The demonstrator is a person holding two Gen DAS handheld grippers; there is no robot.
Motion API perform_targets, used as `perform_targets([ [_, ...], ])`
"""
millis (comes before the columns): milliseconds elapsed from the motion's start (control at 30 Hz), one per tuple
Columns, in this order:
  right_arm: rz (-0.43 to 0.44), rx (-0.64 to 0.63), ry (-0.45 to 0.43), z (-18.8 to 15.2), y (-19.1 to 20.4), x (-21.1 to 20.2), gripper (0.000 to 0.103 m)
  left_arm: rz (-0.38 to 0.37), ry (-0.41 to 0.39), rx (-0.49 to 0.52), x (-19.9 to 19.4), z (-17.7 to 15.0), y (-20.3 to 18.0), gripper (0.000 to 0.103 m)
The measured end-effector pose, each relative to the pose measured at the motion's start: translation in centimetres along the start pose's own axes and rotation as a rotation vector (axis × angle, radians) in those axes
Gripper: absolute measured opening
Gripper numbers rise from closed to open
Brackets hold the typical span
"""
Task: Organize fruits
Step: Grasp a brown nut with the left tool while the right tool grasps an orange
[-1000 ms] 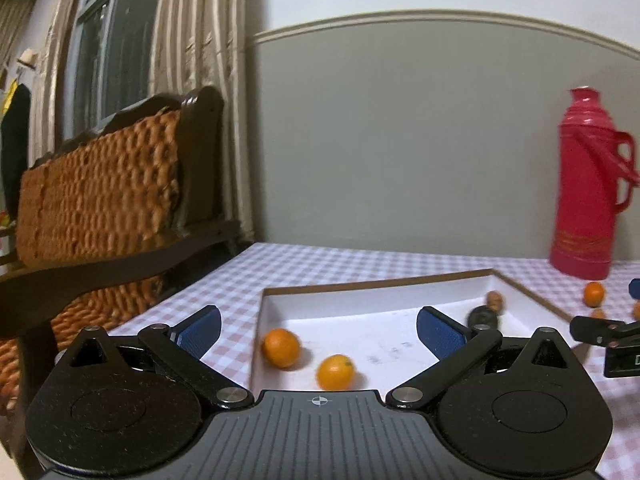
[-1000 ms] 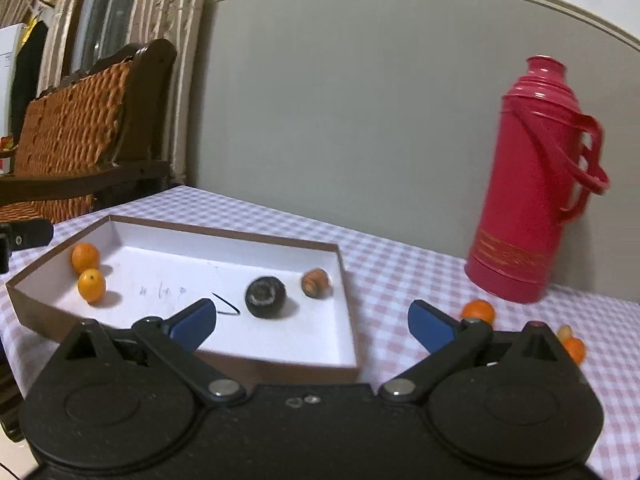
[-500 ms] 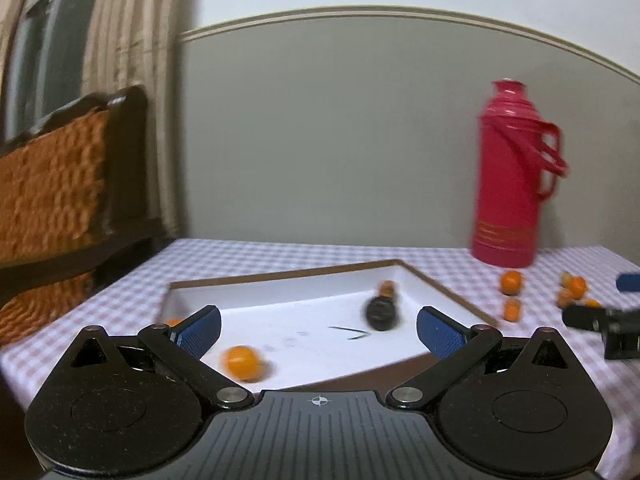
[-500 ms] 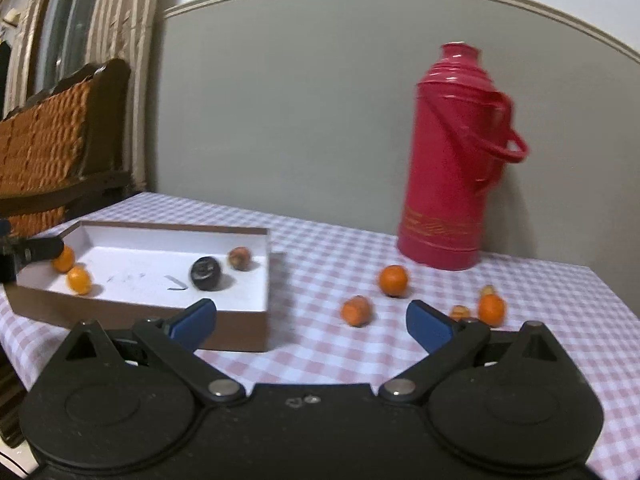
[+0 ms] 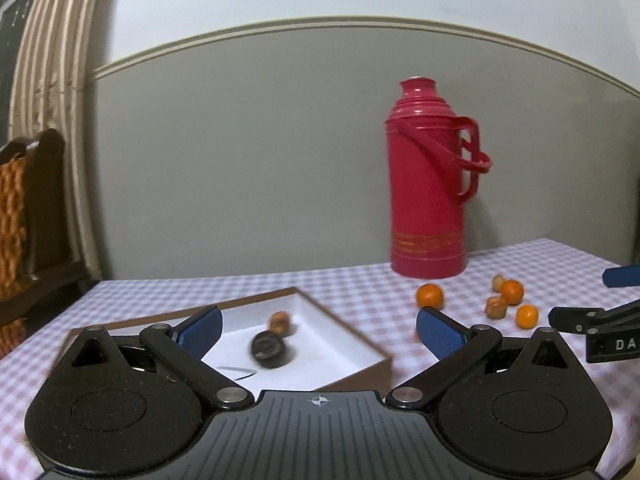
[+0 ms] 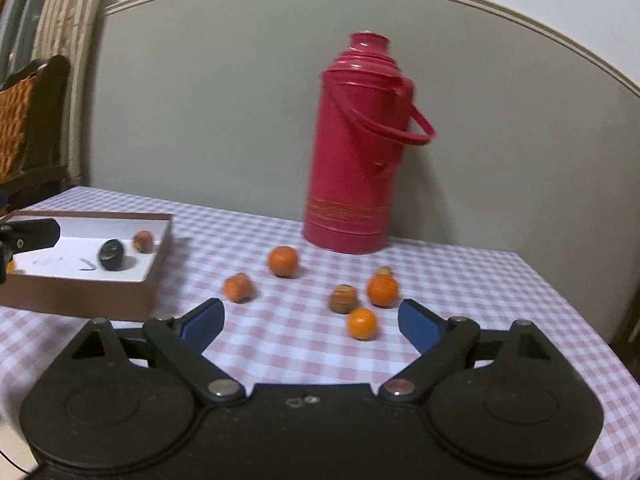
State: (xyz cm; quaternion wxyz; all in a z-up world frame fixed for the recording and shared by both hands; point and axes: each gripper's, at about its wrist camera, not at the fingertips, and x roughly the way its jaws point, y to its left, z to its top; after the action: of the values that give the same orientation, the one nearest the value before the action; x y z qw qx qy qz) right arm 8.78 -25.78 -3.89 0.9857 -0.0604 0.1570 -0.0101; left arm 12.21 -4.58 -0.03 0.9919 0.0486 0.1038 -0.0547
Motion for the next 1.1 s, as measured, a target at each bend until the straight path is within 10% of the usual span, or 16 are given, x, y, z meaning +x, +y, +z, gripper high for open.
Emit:
perform_targets([
  [600, -0.050, 0.039, 0.080, -0.3, -4.8, 6.1, 0.066, -0.056, 0.128, 0.080, 8.8, -0.2, -9.1, 0.102],
  [1100, 0.039, 0.005, 0.207, -0.8, -5.4, 11.5, 0.044, -0.092, 0.304, 0.005, 15.3, -1.4, -11.1, 0.069],
])
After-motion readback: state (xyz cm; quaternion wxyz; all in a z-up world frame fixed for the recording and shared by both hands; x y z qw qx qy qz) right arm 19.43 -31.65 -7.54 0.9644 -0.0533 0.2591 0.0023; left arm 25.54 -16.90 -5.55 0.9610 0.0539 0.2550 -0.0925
